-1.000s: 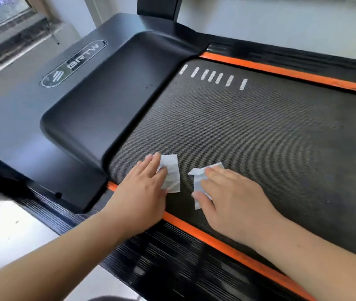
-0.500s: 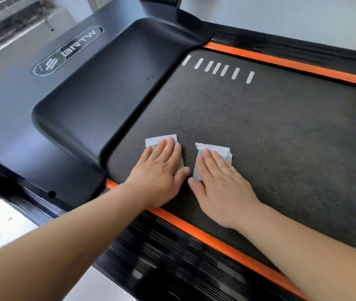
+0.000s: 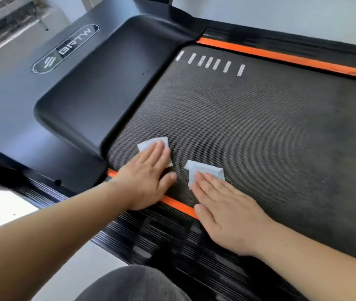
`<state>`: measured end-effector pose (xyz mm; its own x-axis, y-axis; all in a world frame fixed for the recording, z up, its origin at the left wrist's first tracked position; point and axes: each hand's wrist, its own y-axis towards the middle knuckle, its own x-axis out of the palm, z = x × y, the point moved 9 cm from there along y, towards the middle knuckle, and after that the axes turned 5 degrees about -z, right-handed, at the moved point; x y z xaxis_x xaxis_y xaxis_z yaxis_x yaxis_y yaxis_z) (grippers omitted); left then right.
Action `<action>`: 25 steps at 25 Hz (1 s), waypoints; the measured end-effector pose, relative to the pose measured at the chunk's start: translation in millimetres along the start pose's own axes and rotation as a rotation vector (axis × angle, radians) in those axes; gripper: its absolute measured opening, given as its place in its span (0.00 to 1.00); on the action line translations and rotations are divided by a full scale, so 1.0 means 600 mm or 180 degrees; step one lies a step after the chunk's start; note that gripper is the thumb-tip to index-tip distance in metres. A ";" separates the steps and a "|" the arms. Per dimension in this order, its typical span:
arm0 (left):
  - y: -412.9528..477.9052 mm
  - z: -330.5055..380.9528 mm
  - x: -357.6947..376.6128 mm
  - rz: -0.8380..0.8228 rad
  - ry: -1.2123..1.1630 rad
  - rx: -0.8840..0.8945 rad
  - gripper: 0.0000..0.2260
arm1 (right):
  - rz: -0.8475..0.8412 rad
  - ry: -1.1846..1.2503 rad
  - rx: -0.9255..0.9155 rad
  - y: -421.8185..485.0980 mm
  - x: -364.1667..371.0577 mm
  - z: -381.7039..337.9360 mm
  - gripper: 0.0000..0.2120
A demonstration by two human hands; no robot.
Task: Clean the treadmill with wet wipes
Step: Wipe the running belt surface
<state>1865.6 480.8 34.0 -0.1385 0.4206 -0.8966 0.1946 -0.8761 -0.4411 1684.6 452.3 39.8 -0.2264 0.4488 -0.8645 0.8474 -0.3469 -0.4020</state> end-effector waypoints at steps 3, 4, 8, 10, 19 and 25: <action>0.016 -0.007 -0.002 0.0175 -0.0312 -0.0323 0.40 | 0.0401 0.0318 0.0583 0.024 -0.029 0.048 0.43; 0.014 0.016 0.002 0.0156 -0.0237 -0.0062 0.39 | 0.0531 0.0433 0.0762 0.042 -0.038 0.062 0.45; 0.013 0.017 -0.017 0.0237 0.0009 0.0531 0.38 | 0.0458 0.0397 0.0339 0.092 -0.054 0.022 0.45; 0.027 -0.043 -0.033 0.0391 -0.0211 -0.0069 0.34 | 0.0199 0.0211 -0.0266 0.083 -0.052 -0.020 0.42; 0.040 -0.045 -0.024 0.0431 -0.0164 -0.0042 0.42 | 0.0058 0.0624 0.1238 0.028 -0.040 0.095 0.37; 0.009 0.096 -0.012 0.0160 0.0182 0.1131 0.35 | -0.0385 0.0376 0.0269 -0.017 -0.026 0.001 0.34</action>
<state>1811.8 459.6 40.4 -0.0809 0.3786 -0.9220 -0.1512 -0.9190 -0.3641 1679.4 448.3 57.3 -0.2620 0.5833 -0.7688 0.7730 -0.3501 -0.5291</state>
